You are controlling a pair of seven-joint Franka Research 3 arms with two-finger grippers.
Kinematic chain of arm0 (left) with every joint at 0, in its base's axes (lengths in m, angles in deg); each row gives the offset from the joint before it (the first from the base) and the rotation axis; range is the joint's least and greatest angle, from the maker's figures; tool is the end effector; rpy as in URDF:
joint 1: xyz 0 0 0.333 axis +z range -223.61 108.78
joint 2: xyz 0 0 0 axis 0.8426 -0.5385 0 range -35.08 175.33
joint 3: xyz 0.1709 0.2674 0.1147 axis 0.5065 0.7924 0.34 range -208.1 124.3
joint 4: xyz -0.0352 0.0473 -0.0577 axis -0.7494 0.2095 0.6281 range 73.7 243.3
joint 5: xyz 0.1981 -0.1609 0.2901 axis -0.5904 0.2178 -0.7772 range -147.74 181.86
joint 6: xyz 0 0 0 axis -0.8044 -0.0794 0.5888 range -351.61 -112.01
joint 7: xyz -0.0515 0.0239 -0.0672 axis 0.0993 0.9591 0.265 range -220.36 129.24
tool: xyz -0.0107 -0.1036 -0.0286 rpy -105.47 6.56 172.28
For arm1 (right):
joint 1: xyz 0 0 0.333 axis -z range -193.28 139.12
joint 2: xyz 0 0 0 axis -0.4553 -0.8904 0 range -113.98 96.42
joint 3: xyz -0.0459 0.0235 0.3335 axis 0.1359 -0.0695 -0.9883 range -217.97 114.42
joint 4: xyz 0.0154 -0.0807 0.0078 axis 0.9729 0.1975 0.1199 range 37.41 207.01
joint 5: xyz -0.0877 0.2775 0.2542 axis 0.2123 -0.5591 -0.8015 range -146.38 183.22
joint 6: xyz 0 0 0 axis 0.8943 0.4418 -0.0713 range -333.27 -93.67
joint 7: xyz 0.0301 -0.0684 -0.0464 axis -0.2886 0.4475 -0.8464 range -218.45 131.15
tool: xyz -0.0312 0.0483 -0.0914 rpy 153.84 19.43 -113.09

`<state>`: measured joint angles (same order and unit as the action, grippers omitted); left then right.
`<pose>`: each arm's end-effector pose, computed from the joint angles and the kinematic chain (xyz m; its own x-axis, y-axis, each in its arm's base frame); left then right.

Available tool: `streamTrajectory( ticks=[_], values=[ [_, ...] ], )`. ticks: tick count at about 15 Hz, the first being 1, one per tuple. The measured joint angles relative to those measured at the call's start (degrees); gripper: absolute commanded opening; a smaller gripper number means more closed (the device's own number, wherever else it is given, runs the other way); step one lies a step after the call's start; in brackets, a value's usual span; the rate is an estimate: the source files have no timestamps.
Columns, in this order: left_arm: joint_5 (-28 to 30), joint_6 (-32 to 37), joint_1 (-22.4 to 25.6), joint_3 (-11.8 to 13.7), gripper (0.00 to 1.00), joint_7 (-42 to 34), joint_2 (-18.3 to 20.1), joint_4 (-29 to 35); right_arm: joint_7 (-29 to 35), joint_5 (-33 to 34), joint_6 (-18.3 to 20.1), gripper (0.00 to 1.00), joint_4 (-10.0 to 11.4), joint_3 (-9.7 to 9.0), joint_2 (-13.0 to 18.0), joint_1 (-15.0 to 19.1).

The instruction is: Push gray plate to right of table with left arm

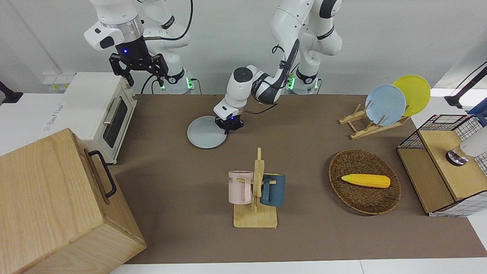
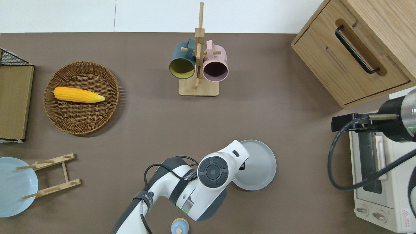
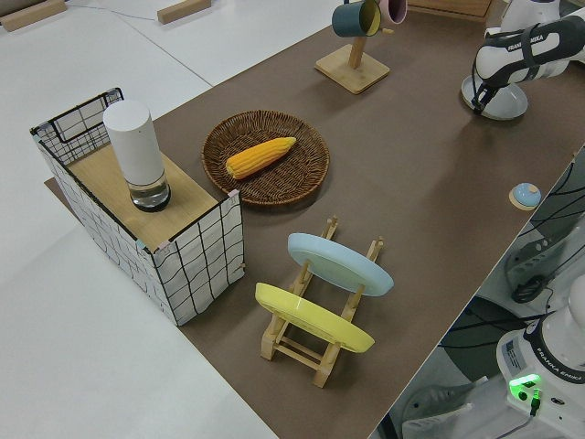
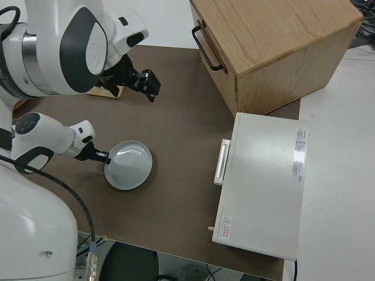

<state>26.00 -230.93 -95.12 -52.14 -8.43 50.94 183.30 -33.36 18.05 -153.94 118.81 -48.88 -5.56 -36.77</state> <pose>0.4173 -0.4525 0.3227 0.9985 -0.0535 0.0113 -0.0547 -0.9744 0.2179 0.5175 0.0614 0.6833 0.9981 -0.0604 0.0082 -0.0604 -0.9981 -0.0109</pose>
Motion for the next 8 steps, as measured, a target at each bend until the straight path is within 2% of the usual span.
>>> streamTrajectory(
  ticks=[6, 7, 8],
  values=[
    [0.0, -0.2, -0.3, -0.1, 0.87, 1.8, -0.8, -0.3, 0.0, 0.0, 0.0, 0.996, 0.0, 0.00, 0.0, 0.0],
    [0.0, -0.2, -0.3, -0.2, 0.98, 1.8, -0.9, -0.5, 0.0, 0.0, 0.0, 0.996, 0.0, 0.00, 0.0, 0.0],
    [0.0, -0.2, -0.3, -0.2, 0.98, 1.8, -0.9, -0.6, 0.0, 0.0, 0.0, 0.996, 0.0, 0.00, 0.0, 0.0]
  ],
)
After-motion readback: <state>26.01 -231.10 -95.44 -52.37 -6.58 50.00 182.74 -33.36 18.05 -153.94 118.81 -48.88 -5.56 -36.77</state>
